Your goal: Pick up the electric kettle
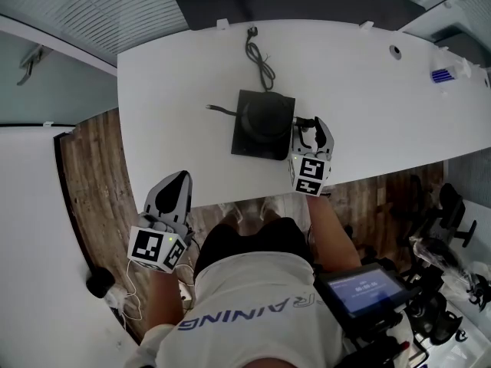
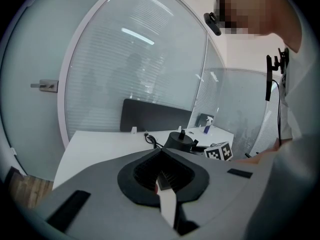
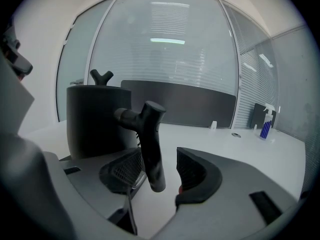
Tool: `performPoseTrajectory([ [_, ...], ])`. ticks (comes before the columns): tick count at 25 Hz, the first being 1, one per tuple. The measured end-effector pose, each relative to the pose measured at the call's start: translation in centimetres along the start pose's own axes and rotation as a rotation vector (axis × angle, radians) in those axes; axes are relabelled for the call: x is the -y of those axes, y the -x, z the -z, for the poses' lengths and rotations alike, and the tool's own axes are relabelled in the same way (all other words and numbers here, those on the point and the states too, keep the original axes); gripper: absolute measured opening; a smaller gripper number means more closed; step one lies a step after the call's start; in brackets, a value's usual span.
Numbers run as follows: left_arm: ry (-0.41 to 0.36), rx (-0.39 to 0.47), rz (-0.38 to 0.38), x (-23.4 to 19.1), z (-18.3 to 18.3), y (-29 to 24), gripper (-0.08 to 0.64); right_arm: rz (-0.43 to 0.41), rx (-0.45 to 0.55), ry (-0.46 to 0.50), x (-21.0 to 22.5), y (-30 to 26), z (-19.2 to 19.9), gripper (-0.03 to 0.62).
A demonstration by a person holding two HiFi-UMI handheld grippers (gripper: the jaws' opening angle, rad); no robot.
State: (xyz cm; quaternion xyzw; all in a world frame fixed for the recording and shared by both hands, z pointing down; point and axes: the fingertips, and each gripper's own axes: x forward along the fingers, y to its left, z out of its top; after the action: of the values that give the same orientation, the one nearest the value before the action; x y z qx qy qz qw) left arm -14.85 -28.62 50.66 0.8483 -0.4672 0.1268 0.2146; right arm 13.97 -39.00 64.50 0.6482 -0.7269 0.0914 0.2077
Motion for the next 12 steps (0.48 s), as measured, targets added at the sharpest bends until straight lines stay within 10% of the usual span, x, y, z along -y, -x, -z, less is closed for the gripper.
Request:
performPoseTrajectory([
  [12,-0.007,-0.022,0.005,-0.7,0.2,-0.8,0.012,0.038,-0.024,0.056,0.3,-2.8,-0.3,0.196],
])
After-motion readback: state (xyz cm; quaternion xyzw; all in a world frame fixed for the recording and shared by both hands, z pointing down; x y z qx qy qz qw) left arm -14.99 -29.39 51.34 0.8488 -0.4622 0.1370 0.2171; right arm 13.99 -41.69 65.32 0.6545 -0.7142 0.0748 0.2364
